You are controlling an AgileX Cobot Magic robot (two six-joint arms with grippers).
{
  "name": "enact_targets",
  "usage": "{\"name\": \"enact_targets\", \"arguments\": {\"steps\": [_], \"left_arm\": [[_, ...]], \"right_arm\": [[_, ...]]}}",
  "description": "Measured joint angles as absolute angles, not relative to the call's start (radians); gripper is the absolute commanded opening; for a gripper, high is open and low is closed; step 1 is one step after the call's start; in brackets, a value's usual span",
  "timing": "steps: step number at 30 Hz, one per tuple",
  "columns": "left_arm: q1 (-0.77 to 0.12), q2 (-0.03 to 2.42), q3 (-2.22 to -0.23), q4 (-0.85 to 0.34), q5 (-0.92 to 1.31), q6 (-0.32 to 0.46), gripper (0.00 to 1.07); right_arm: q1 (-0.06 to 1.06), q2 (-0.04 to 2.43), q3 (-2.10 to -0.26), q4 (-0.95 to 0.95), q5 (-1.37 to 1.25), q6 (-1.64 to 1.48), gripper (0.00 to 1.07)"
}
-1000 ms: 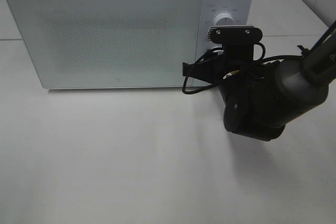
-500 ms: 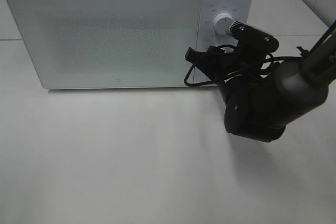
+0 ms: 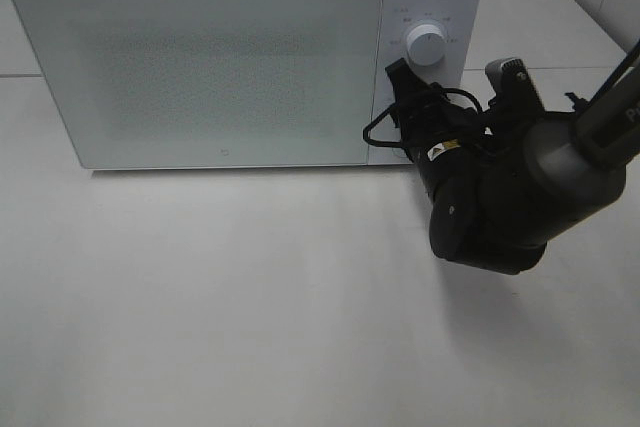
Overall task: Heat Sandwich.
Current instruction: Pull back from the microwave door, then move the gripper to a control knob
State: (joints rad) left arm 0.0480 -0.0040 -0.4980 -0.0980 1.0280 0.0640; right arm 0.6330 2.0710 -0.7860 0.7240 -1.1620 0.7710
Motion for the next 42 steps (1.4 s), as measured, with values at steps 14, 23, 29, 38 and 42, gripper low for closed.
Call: {"name": "enact_targets", "arguments": {"steps": [14, 23, 29, 38, 42], "left_arm": [[0.048, -0.004, -0.498, -0.098, 1.028, 0.064, 1.01], [0.048, -0.004, -0.498, -0.098, 1.028, 0.064, 1.01], [0.048, -0.004, -0.498, -0.098, 1.028, 0.064, 1.01], [0.048, -0.004, -0.498, -0.098, 1.028, 0.064, 1.01], [0.048, -0.004, -0.498, -0.098, 1.028, 0.064, 1.01]], "right_arm": [[0.632, 2.071, -0.785, 0.725, -1.156, 1.260, 0.12], [0.630, 2.071, -0.785, 0.725, -1.155, 1.436, 0.13], [0.630, 2.071, -0.785, 0.725, -1.153, 1.435, 0.14], [0.630, 2.071, -0.785, 0.724, -1.153, 1.386, 0.17], [0.630, 2.071, -0.785, 0.723, -1.153, 1.385, 0.21]]}}
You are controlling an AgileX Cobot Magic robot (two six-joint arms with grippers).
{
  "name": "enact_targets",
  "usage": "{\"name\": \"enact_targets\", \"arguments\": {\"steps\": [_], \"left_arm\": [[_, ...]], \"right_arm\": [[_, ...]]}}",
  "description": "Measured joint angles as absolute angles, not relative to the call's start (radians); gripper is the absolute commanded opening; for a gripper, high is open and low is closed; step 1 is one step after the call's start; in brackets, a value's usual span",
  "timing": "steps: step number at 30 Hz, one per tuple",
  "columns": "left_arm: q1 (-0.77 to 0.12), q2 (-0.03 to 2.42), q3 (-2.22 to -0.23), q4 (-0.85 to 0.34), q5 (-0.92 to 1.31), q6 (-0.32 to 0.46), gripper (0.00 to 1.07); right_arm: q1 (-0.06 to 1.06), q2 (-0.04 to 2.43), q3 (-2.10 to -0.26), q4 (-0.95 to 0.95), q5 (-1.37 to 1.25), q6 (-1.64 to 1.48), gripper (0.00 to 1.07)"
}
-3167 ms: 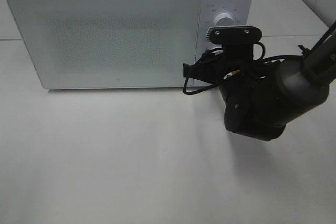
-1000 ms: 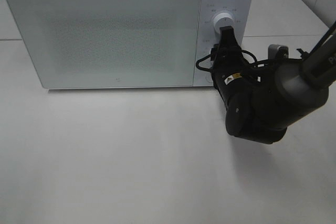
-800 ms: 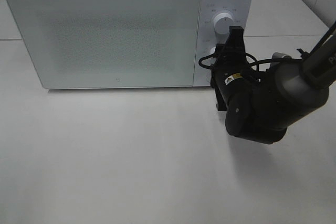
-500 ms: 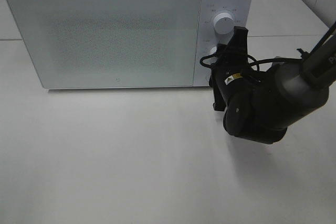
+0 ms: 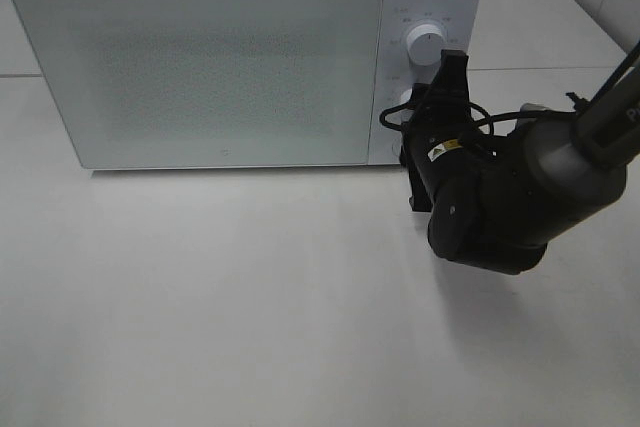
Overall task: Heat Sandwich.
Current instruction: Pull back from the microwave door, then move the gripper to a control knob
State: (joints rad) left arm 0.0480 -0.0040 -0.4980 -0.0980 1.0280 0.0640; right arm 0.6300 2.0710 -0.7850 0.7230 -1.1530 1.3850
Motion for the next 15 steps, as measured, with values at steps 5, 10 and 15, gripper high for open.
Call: {"name": "enact_targets", "arguments": {"steps": [5, 10, 15], "left_arm": [[0.048, -0.004, -0.498, -0.098, 1.028, 0.064, 1.01], [0.048, -0.004, -0.498, -0.098, 1.028, 0.064, 1.01], [0.048, -0.004, -0.498, -0.098, 1.028, 0.064, 1.01]], "right_arm": [[0.630, 2.071, -0.785, 0.723, -1.156, 1.389, 0.39], [0.630, 2.071, -0.785, 0.707, -1.164, 1.389, 0.64], [0.636, 2.071, -0.782, 0.681, -1.174, 1.389, 0.77]]}}
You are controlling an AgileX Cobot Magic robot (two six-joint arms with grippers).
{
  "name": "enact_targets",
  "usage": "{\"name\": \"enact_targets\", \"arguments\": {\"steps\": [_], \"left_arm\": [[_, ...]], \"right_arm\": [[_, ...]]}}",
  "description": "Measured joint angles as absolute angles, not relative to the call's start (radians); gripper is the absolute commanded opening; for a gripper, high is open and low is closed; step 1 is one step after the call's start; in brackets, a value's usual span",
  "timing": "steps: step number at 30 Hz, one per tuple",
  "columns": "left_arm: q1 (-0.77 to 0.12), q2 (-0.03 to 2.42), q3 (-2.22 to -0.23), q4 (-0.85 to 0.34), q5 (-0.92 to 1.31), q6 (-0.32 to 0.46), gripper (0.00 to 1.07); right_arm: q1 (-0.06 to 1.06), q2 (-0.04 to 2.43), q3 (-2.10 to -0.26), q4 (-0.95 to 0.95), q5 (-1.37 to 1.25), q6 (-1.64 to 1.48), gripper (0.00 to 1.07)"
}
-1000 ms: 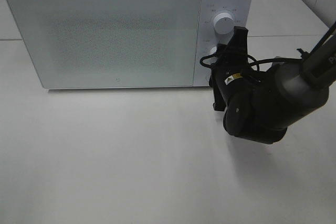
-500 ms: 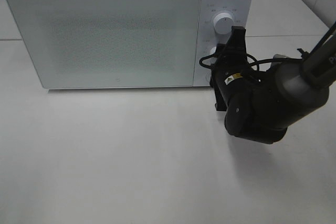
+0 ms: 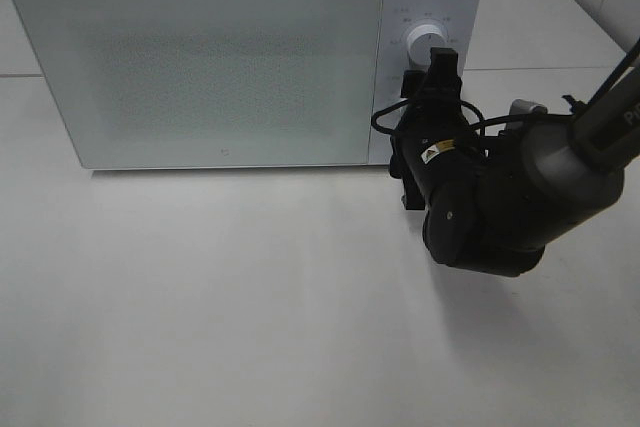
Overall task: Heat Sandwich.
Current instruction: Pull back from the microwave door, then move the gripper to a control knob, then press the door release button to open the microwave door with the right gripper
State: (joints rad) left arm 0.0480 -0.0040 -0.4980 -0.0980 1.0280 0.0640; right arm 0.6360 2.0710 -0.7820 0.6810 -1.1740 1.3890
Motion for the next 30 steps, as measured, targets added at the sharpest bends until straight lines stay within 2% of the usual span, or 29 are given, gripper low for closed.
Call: {"name": "enact_targets", "arguments": {"steps": [18, 30], "left_arm": [[0.048, -0.004, -0.498, -0.098, 1.028, 0.064, 1.01], [0.048, -0.004, -0.498, -0.098, 1.028, 0.064, 1.01]], "right_arm": [[0.633, 2.018, -0.712, 0.636, -1.155, 1.355, 0.75], [0.633, 1.858, -0.641, 0.574, -0.848, 0.963, 0.75]]}}
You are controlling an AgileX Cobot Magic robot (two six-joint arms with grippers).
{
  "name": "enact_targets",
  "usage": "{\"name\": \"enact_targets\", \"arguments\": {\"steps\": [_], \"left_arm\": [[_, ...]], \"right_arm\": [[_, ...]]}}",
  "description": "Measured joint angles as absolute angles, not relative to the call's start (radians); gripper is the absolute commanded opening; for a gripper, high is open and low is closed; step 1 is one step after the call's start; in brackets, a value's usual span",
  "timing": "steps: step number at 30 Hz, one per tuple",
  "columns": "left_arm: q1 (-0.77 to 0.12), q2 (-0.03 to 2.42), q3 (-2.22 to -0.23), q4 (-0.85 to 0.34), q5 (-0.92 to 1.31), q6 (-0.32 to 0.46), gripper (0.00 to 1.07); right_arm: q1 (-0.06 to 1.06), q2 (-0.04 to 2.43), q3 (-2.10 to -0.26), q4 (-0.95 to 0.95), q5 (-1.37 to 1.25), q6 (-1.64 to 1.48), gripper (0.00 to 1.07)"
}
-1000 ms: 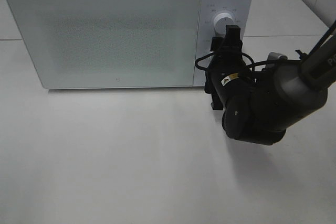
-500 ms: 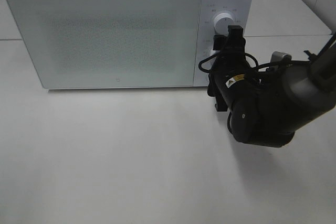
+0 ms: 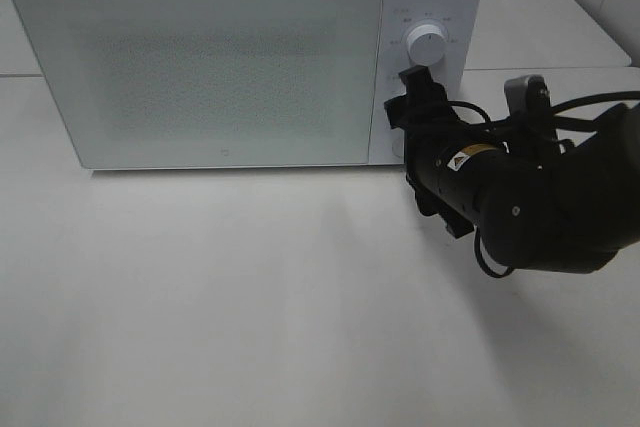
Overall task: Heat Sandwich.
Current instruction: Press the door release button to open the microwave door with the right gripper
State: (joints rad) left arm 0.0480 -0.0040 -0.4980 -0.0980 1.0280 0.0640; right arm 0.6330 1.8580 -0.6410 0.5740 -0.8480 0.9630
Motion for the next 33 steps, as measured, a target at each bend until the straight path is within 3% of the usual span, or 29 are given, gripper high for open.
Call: {"name": "enact_targets", "arguments": {"steps": [9, 17, 26, 33], "left_arm": [[0.048, -0.004, -0.498, -0.098, 1.028, 0.064, 1.01], [0.048, -0.004, -0.498, -0.098, 1.028, 0.064, 1.01], [0.048, -0.004, -0.498, -0.098, 1.028, 0.064, 1.01], [0.048, -0.004, -0.498, -0.098, 1.028, 0.064, 1.01]], "right_arm": [[0.623, 1.717, -0.640, 0.561, -0.542, 0.432, 0.75], [0.504, 1.600, -0.639, 0.560, -0.191, 0.029, 0.75], [0.399, 1.473, -0.639, 0.495, 0.094, -0.135, 0.75], [0.389, 1.367, -0.639, 0.368, 0.301, -0.139, 0.75]]}}
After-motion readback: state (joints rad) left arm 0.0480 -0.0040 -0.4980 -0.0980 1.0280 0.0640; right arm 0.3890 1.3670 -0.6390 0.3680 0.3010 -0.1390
